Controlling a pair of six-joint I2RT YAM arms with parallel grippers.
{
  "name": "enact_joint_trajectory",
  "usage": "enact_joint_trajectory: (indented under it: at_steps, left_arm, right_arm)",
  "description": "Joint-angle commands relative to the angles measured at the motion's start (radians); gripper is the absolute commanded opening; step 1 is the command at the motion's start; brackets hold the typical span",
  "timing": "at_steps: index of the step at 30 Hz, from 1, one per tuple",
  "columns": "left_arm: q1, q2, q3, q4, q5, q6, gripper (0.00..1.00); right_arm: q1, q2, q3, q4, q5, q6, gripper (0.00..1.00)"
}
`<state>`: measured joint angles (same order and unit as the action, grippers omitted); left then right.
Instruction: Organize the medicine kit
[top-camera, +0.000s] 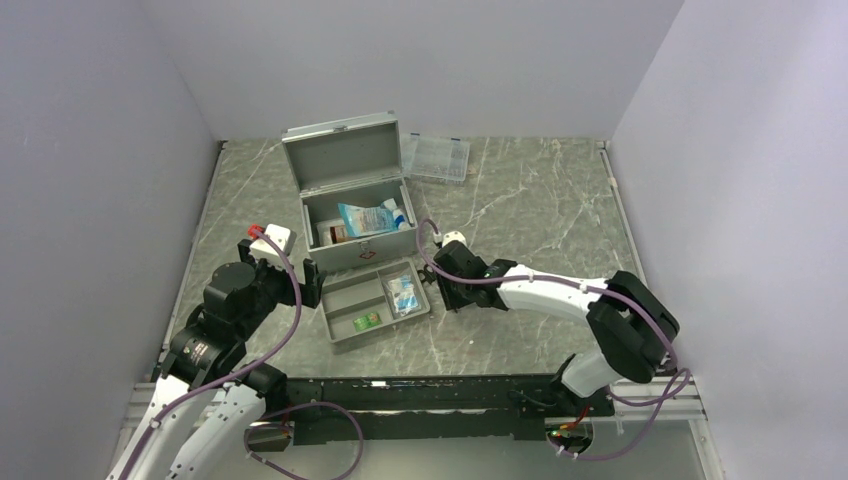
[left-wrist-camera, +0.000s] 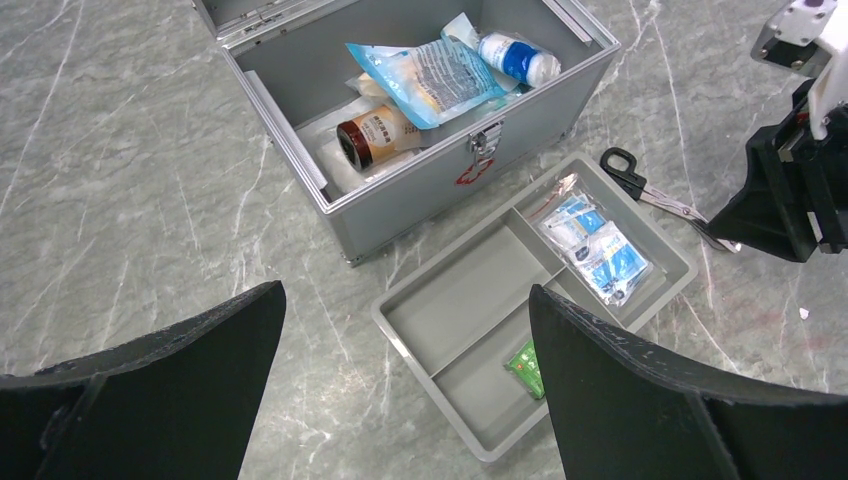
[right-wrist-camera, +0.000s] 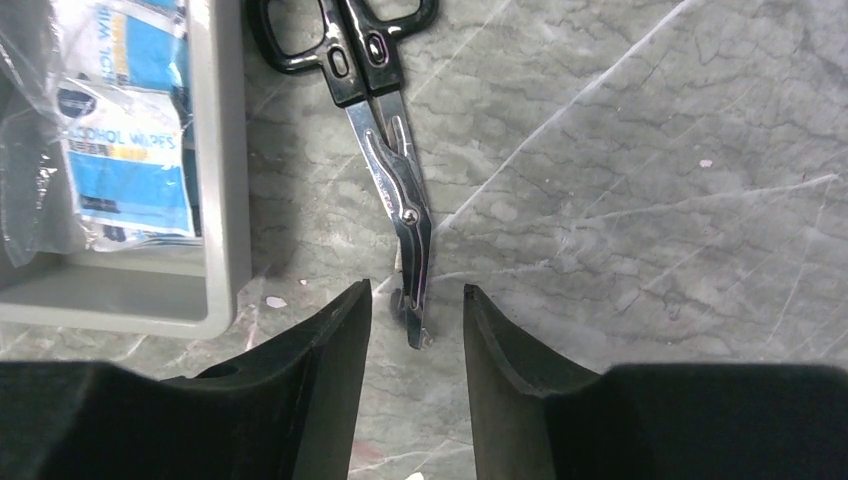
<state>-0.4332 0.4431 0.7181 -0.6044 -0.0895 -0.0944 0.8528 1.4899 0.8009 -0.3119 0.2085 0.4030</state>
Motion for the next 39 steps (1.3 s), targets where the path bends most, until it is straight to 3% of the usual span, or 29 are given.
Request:
enact_joint_trajectory:
  at_steps: [1, 13, 20, 26, 39]
  left_arm:
    - [0.004, 0.001, 0.021, 0.022, 0.017, -0.013, 0.99]
    - [0.004, -0.001, 0.021, 0.023, 0.018, -0.011, 0.99]
    - [0.004, -0.001, 0.021, 0.023, 0.017, -0.012, 0.98]
    - [0.004, -0.003, 0.02, 0.023, 0.016, -0.011, 0.99]
    - [0.004, 0.0, 0.021, 0.023, 0.015, -0.011, 0.99]
  right_arm:
    - [0.003, 0.039, 0.038, 0.003, 0.021, 0.016, 0.43]
    - [0.009, 0.085, 0.002, 0.037, -0.011, 0.069, 0.44]
    - [0.019, 0.104, 0.009, 0.029, 0.01, 0.065, 0.24]
    - [0.023, 0.105, 0.009, 0.027, 0.018, 0.066, 0.0]
    - [0.023, -0.021, 0.023, -0.005, 0.052, 0.069, 0.0]
